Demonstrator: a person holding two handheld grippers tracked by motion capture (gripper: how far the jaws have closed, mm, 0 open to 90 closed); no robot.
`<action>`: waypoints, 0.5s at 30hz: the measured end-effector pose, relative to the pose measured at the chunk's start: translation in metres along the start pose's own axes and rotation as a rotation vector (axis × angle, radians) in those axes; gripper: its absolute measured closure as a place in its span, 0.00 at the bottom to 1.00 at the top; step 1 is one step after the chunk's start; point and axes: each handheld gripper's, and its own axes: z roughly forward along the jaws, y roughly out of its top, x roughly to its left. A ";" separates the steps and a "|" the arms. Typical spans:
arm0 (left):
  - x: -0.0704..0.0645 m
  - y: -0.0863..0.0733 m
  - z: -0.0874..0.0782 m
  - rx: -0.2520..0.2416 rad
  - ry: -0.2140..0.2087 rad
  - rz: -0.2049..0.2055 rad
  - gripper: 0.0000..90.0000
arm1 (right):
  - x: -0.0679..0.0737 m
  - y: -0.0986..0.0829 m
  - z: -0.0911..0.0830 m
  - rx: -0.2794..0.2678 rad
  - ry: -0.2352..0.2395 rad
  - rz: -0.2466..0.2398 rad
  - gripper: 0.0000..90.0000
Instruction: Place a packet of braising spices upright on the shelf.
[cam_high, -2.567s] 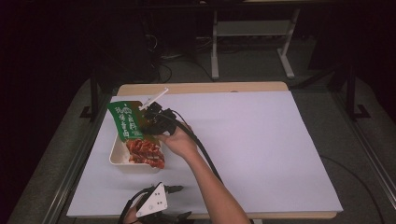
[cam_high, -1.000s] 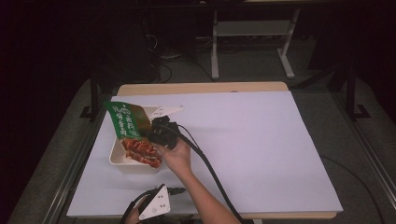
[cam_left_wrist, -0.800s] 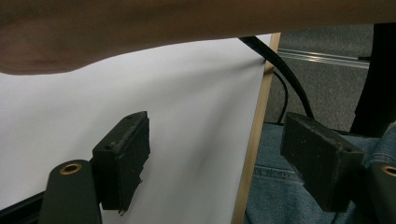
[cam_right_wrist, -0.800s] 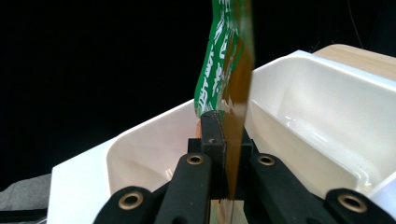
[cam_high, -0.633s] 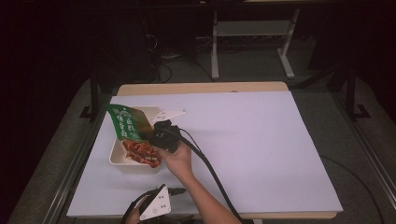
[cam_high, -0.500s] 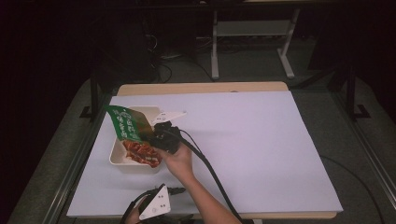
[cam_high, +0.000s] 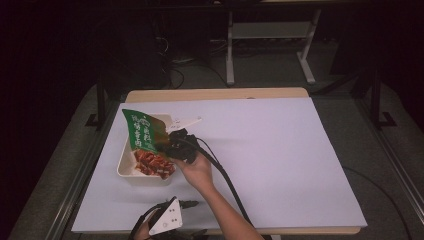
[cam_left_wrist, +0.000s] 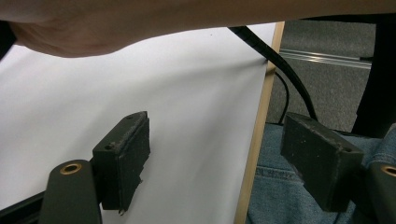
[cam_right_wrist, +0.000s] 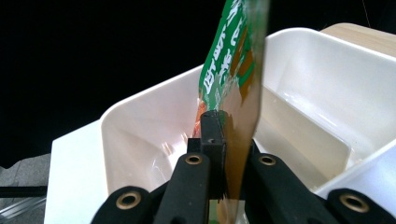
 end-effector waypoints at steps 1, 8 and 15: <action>0.000 0.000 0.000 0.000 0.000 0.000 0.26 | -0.001 -0.001 0.000 0.000 0.001 0.001 0.98; 0.000 0.000 0.001 0.004 -0.002 0.005 0.26 | 0.004 -0.001 0.001 -0.019 0.061 -0.026 0.98; 0.000 0.000 0.001 0.004 -0.005 0.006 0.26 | -0.003 -0.005 0.000 -0.024 0.050 -0.019 0.98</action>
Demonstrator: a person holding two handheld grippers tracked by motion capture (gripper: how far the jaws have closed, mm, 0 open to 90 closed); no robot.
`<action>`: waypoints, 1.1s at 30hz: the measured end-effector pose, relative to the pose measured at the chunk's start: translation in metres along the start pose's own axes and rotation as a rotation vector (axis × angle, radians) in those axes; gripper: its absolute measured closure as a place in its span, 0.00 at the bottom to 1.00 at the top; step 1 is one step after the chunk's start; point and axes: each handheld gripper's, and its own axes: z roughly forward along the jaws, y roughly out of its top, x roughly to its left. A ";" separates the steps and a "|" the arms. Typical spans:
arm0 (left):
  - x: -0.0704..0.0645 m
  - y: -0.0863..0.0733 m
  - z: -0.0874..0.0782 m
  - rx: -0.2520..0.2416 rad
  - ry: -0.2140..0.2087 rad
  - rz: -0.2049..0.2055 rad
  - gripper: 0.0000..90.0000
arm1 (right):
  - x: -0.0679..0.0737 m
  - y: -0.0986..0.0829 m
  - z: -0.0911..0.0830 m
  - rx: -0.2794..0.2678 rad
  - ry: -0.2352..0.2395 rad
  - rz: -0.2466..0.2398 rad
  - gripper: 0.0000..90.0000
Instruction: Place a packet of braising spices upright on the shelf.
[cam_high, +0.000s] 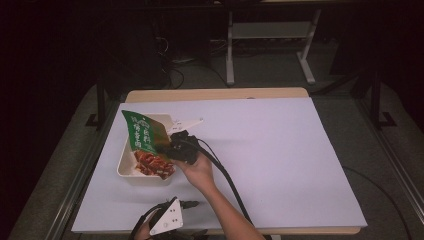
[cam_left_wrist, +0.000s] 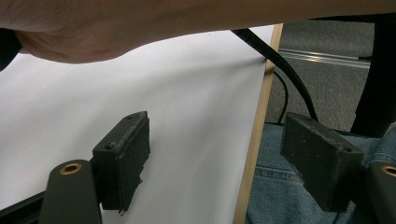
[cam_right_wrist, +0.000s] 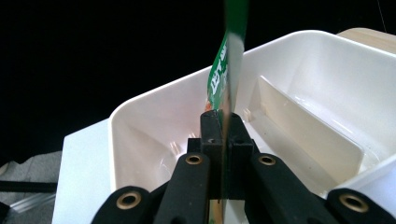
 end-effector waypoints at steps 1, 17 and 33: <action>0.000 0.000 0.000 0.000 0.000 0.000 0.26 | -0.002 0.000 0.001 -0.002 0.003 0.009 0.98; 0.001 0.001 -0.002 -0.008 0.004 -0.003 0.26 | 0.000 0.009 0.020 0.107 0.030 -0.018 0.98; 0.002 0.001 -0.002 -0.007 0.008 -0.005 0.26 | -0.004 -0.004 0.021 0.002 0.096 0.039 0.98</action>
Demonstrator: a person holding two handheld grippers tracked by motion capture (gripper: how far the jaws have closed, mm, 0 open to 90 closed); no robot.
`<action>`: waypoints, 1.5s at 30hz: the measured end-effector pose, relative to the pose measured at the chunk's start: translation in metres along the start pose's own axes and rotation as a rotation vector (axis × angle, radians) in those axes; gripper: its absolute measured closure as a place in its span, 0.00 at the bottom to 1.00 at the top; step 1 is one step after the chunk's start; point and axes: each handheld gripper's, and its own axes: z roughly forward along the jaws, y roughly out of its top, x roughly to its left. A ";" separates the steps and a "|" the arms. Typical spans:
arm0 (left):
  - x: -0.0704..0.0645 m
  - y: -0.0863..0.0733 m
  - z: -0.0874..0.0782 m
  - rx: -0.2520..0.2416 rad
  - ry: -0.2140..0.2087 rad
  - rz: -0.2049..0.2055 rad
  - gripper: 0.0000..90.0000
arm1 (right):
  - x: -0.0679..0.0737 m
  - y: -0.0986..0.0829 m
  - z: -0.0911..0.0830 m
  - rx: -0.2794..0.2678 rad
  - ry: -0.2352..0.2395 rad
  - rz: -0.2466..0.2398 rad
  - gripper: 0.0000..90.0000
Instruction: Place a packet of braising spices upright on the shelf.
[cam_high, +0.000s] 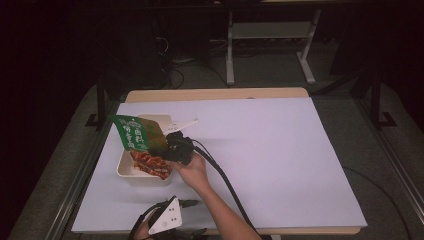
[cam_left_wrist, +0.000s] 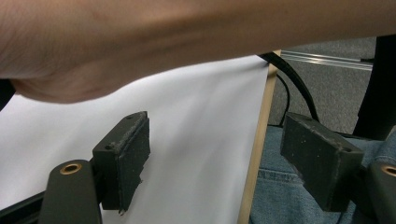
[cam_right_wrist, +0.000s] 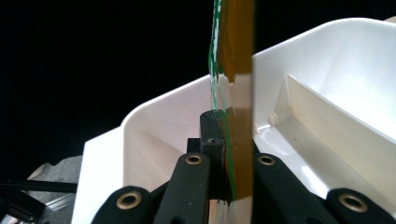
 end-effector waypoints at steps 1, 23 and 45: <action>0.000 0.000 0.000 0.002 0.001 0.001 0.26 | 0.000 0.000 0.000 0.000 0.000 0.000 0.98; 0.002 -0.001 0.003 0.014 -0.001 0.002 0.26 | -0.009 -0.005 -0.002 0.046 -0.038 -0.009 0.94; 0.013 -0.003 0.002 0.027 0.047 -0.047 0.26 | -0.006 -0.001 -0.056 0.073 -0.067 -0.041 0.52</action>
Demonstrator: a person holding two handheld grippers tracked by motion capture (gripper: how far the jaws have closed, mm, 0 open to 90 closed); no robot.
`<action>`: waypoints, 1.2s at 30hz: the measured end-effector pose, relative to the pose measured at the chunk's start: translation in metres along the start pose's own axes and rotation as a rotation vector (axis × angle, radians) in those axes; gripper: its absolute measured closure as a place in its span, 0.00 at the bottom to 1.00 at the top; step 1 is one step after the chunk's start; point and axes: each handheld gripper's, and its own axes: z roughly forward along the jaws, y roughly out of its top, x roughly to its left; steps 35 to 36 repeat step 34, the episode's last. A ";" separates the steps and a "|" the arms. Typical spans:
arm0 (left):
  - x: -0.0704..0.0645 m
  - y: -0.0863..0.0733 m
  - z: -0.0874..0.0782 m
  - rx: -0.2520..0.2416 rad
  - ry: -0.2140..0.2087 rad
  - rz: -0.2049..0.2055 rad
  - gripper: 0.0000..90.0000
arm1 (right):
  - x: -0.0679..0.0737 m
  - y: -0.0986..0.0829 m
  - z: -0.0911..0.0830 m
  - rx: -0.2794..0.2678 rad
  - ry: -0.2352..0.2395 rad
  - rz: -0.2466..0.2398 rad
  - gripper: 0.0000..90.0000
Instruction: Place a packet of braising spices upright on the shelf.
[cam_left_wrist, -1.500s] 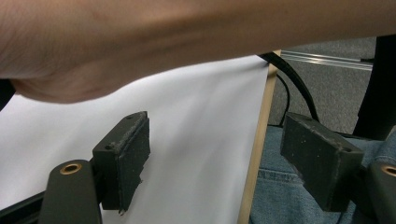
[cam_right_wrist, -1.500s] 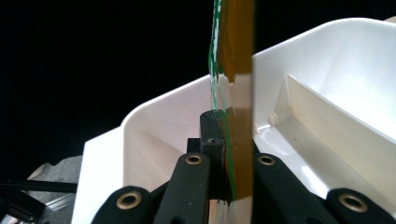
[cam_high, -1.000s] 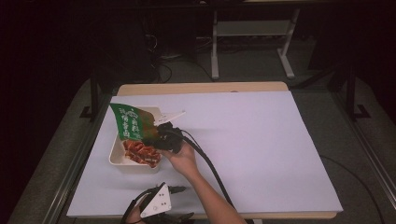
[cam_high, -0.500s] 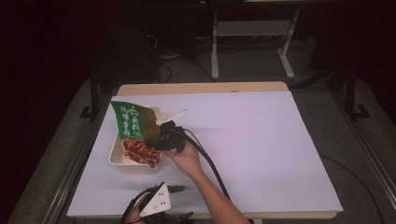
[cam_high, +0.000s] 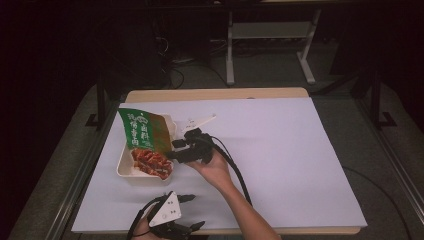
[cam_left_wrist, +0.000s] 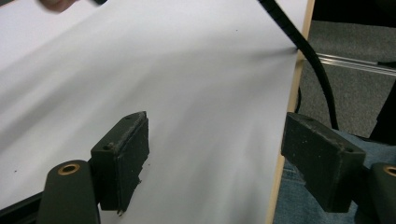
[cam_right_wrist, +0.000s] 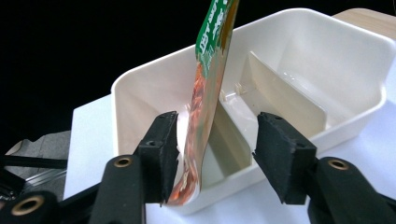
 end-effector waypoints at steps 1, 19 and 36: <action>0.001 0.000 0.000 0.000 0.002 0.000 0.26 | 0.000 0.000 -0.002 -0.001 0.000 0.000 0.52; 0.005 -0.001 -0.001 0.013 0.014 -0.007 0.26 | -0.006 -0.021 -0.048 0.010 -0.017 0.008 0.47; 0.005 -0.001 -0.001 0.005 0.014 -0.010 0.26 | -0.013 -0.044 -0.078 0.033 -0.060 0.028 0.42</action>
